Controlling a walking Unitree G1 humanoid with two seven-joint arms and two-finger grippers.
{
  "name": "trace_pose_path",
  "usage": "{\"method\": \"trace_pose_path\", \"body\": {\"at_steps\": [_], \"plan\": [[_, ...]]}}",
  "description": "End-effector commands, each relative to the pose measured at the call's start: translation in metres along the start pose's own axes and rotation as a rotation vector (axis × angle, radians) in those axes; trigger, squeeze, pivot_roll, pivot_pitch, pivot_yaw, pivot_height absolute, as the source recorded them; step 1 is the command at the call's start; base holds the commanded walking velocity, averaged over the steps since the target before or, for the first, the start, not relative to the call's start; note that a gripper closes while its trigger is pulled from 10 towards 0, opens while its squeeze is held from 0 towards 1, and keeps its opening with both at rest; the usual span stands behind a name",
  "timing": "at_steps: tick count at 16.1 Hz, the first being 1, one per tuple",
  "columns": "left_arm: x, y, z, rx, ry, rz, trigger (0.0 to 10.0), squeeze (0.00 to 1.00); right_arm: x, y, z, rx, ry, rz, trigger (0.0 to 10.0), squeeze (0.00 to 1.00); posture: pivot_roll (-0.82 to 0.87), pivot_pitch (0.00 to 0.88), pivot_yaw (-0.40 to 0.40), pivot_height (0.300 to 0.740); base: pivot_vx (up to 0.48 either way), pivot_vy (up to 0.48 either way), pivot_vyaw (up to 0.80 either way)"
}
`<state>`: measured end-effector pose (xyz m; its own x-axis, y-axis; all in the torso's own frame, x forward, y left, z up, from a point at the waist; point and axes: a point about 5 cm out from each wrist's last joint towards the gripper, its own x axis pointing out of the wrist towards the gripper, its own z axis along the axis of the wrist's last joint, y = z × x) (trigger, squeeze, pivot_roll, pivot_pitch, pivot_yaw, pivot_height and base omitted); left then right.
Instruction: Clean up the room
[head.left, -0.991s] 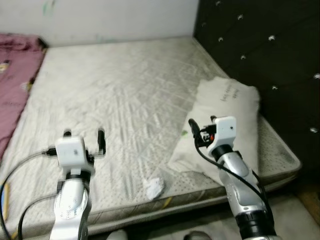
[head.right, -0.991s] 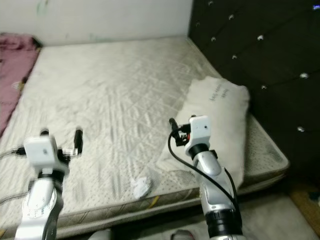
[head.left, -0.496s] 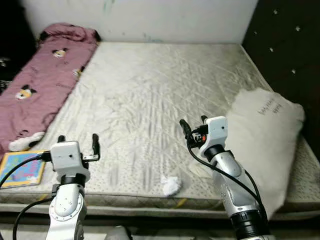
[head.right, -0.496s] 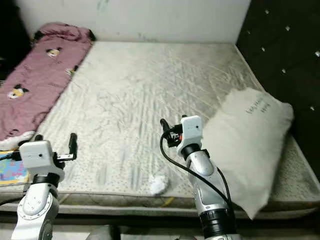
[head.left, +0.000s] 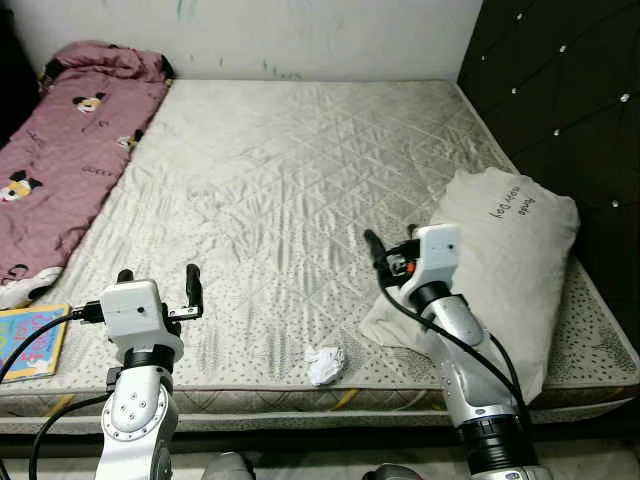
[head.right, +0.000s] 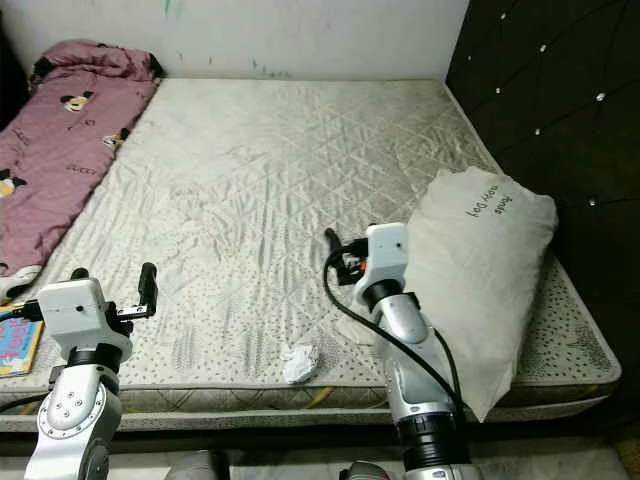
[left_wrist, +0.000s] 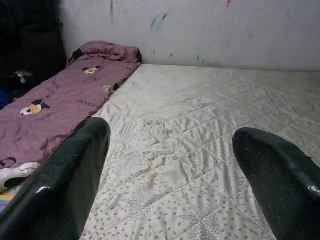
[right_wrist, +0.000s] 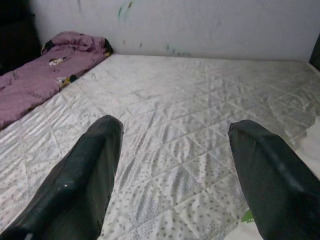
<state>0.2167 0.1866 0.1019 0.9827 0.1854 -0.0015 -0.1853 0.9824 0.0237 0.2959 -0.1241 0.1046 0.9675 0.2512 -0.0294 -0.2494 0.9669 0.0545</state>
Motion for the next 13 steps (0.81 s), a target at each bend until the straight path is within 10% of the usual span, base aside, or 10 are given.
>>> {"method": "trace_pose_path", "body": {"at_steps": [1, 13], "plan": [[-0.001, 0.003, 0.006, 0.000, -0.013, 0.012, 10.0, 0.00, -0.001, -0.003, 0.007, -0.002, -0.015, 0.001, 10.0, 0.00, 0.00, 0.087, -0.022, 0.740, 0.000, 0.000, 0.00], [-0.004, 0.004, 0.006, -0.006, 0.017, 0.031, 10.0, 0.00, -0.010, -0.006, 0.007, 0.003, 0.022, 0.014, 10.0, 0.00, 0.00, 0.107, -0.027, 0.665, 0.000, 0.000, 0.00]]}}
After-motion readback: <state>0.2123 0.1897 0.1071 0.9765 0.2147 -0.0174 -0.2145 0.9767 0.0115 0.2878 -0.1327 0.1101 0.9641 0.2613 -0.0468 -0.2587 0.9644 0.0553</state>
